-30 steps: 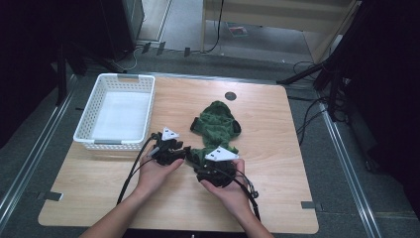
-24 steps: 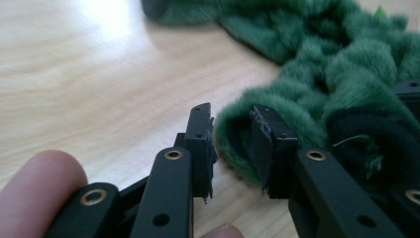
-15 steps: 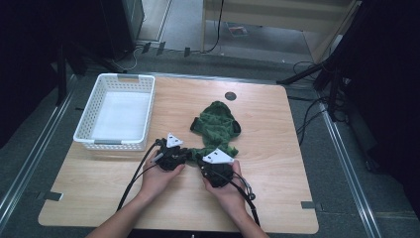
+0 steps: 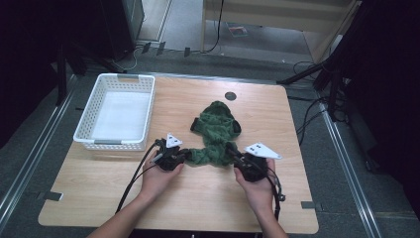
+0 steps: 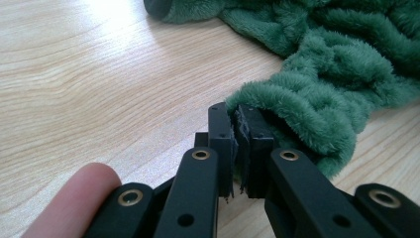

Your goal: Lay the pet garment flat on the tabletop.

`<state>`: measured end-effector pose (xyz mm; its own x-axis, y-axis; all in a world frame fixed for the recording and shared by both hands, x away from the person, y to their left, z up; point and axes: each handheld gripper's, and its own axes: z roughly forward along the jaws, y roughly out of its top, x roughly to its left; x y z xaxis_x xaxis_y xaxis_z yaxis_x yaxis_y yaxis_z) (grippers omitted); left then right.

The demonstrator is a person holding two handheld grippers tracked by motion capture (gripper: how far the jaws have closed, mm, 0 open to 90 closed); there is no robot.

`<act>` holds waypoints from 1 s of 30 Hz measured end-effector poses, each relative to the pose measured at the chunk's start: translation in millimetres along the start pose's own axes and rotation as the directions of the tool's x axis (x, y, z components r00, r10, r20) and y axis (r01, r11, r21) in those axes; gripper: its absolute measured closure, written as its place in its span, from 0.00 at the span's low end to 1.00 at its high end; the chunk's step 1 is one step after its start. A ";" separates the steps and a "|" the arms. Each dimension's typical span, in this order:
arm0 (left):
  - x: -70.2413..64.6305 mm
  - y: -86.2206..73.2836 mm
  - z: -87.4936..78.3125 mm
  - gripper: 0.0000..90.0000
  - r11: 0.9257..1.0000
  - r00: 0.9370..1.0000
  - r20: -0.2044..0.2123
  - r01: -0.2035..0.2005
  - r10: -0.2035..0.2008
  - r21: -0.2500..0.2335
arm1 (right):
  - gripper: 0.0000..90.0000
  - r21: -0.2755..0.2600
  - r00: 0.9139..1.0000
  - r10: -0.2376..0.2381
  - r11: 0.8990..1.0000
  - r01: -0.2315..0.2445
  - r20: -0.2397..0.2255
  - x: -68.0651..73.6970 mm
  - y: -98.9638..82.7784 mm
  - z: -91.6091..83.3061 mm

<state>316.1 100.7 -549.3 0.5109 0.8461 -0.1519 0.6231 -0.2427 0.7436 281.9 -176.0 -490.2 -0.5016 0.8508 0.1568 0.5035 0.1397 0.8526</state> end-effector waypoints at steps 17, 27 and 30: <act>4.7 -1.4 -9.0 0.73 0.999 0.999 0.014 0.037 -0.037 -0.025 | 0.51 0.012 0.953 0.245 0.968 -0.251 0.180 -85.7 -28.0 -24.7; -27.3 -1.5 -10.8 0.57 0.999 0.998 0.061 -0.030 0.031 -0.021 | 0.44 0.109 0.974 0.127 0.983 -0.149 0.187 -55.3 -25.2 3.8; -28.8 -3.2 -7.0 0.62 0.998 0.997 0.044 -0.057 0.057 0.001 | 0.63 0.169 0.976 0.107 0.976 -0.140 0.191 -53.9 -34.3 17.1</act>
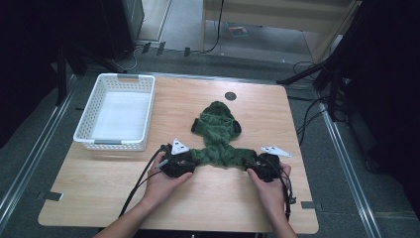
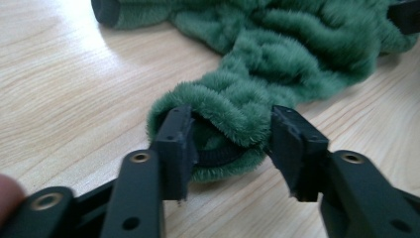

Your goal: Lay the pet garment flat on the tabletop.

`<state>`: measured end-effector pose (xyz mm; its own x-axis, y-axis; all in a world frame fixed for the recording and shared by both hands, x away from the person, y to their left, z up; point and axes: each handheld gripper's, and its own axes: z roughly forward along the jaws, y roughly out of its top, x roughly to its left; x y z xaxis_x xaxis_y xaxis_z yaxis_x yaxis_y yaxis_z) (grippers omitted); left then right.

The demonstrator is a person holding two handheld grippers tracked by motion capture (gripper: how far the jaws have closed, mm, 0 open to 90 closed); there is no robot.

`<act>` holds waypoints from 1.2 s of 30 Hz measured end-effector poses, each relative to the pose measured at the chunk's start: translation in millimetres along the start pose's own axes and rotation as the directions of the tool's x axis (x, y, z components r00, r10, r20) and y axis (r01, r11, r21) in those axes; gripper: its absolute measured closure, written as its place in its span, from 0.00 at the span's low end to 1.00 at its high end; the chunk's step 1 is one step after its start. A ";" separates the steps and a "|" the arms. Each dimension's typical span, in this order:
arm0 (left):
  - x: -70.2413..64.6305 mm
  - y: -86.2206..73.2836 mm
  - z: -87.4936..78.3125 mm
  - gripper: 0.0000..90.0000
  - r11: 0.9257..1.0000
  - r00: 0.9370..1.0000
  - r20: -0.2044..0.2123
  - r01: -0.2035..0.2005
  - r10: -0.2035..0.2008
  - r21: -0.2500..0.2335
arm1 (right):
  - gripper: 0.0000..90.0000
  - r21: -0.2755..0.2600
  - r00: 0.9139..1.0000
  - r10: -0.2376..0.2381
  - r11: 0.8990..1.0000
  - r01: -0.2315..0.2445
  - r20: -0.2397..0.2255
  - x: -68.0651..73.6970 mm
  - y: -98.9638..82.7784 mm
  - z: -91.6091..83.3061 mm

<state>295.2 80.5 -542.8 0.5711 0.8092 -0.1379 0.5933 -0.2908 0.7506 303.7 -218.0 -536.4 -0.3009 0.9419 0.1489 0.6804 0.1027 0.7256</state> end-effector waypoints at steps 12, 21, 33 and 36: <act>23.5 -13.1 -13.1 0.94 0.999 0.999 0.029 0.020 -0.021 0.026 | 0.88 0.000 0.999 0.049 0.999 -0.049 0.012 -30.6 -6.2 -4.9; 27.8 -16.3 -19.8 0.73 0.999 0.995 0.088 0.045 -0.045 -0.003 | 0.61 -0.043 0.995 -0.017 0.999 0.013 -0.096 -21.9 -5.0 -12.6; 36.3 -17.2 -55.2 0.29 0.986 0.993 0.086 0.089 -0.077 -0.143 | 0.45 -0.168 0.992 0.021 0.985 -0.042 -0.123 -39.5 3.0 -38.4; 40.0 -21.2 -71.3 0.18 0.980 0.994 0.079 0.091 -0.078 -0.178 | 0.36 -0.189 0.995 -0.005 0.982 -0.014 -0.102 -40.9 0.6 -44.1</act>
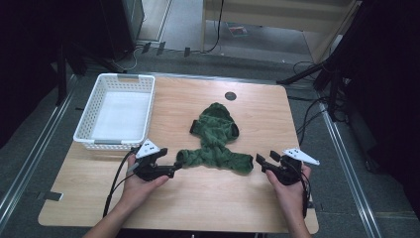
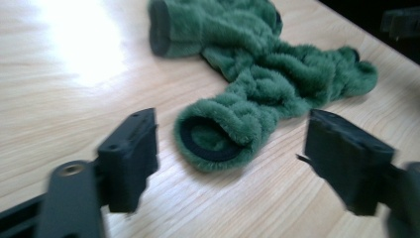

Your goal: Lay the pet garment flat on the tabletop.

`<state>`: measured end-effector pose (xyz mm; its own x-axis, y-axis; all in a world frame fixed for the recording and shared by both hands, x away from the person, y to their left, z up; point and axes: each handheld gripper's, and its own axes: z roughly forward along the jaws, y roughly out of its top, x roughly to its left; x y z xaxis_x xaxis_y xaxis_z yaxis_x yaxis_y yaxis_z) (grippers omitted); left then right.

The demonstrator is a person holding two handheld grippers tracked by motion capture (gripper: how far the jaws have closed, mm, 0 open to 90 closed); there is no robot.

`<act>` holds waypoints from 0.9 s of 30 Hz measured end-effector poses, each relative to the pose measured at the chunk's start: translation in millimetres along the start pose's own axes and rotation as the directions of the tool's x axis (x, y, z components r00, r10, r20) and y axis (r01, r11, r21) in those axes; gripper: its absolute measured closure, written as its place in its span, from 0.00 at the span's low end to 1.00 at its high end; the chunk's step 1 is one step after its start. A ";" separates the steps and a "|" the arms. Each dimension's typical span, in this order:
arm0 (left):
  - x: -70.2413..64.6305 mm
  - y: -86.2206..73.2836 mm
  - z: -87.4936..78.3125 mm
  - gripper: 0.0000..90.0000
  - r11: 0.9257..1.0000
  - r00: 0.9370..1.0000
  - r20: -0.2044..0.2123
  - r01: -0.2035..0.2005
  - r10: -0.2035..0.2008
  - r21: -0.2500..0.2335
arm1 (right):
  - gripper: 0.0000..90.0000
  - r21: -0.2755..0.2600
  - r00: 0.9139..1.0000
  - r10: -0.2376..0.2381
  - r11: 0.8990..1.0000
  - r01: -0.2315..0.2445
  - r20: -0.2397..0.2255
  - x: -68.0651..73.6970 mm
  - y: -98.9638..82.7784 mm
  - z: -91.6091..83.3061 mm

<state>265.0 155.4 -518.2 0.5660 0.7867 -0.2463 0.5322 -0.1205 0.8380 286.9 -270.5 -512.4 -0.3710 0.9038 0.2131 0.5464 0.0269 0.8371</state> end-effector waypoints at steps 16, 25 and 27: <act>18.9 -21.1 -84.1 0.00 0.995 0.989 -0.147 -0.042 0.027 -0.096 | 0.00 -0.036 0.984 -0.083 0.995 0.090 0.161 -6.6 -18.8 -32.0; 43.1 -46.9 -112.6 0.00 0.992 0.969 -0.246 -0.021 -0.010 -0.124 | 0.00 -0.019 0.982 -0.059 0.998 0.063 0.178 -20.0 -34.4 -41.9; 47.8 -52.3 -117.9 0.00 0.992 0.966 -0.257 -0.020 -0.012 -0.122 | 0.00 -0.013 0.983 -0.062 0.998 0.065 0.175 -21.9 -37.0 -44.4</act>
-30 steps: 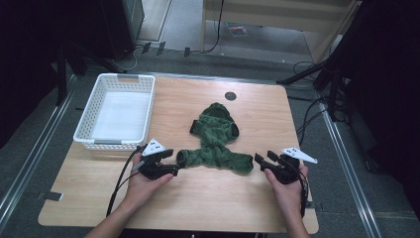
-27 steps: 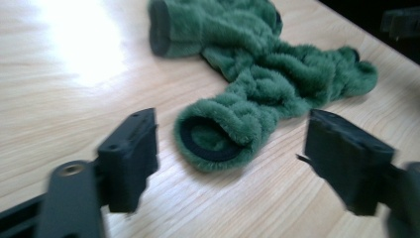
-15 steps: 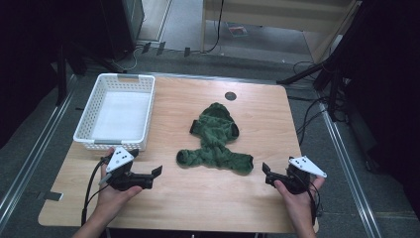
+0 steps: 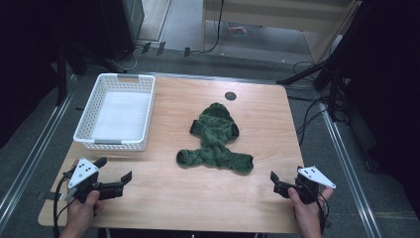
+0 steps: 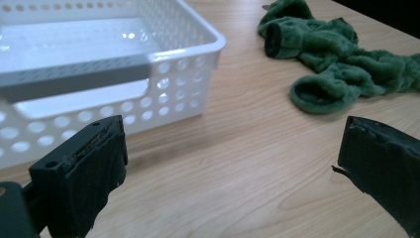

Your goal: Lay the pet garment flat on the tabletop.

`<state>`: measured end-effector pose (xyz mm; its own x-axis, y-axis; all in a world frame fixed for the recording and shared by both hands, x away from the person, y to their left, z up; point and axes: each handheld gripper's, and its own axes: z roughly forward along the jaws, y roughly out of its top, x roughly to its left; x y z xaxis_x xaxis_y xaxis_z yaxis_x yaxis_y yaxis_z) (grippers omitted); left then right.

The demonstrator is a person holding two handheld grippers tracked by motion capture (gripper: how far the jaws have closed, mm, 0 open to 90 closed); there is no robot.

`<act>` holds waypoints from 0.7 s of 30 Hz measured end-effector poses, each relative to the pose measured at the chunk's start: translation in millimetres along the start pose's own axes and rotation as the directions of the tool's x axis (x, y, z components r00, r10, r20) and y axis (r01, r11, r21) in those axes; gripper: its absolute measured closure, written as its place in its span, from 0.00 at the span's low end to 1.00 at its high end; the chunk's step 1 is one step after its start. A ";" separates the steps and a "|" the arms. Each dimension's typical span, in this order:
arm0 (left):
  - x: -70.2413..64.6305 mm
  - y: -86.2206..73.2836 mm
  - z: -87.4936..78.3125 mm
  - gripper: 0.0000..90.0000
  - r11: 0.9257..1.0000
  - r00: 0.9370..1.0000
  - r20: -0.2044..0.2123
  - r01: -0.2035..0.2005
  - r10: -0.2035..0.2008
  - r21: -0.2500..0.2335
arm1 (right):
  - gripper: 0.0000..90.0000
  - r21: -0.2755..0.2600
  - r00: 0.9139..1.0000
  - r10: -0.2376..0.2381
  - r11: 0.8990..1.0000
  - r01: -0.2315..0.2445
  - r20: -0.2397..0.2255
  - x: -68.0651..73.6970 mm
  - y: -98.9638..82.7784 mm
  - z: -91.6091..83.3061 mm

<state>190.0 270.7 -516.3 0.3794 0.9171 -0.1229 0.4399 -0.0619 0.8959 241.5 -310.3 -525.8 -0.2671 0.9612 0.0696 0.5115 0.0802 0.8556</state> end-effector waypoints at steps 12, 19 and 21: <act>37.3 -25.5 -29.5 0.00 0.998 0.992 -0.118 0.048 -0.044 0.033 | 0.00 0.023 1.000 0.010 1.000 -0.010 0.021 -11.9 -17.7 -9.6; 65.0 -40.4 -43.9 0.00 0.996 0.976 -0.201 0.086 -0.077 0.039 | 0.00 0.049 1.000 0.004 0.999 -0.006 0.031 -19.4 -27.2 -14.2; 72.9 -42.9 -45.9 0.00 0.994 0.971 -0.224 0.095 -0.083 0.045 | 0.00 0.048 0.999 0.010 0.999 -0.011 0.031 -21.6 -28.8 -16.0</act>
<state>161.4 358.3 -544.1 0.1496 0.9839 -0.0979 0.5104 0.0079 0.8599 219.4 -337.5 -543.7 -0.2363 0.9697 0.0619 0.5530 0.0818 0.8292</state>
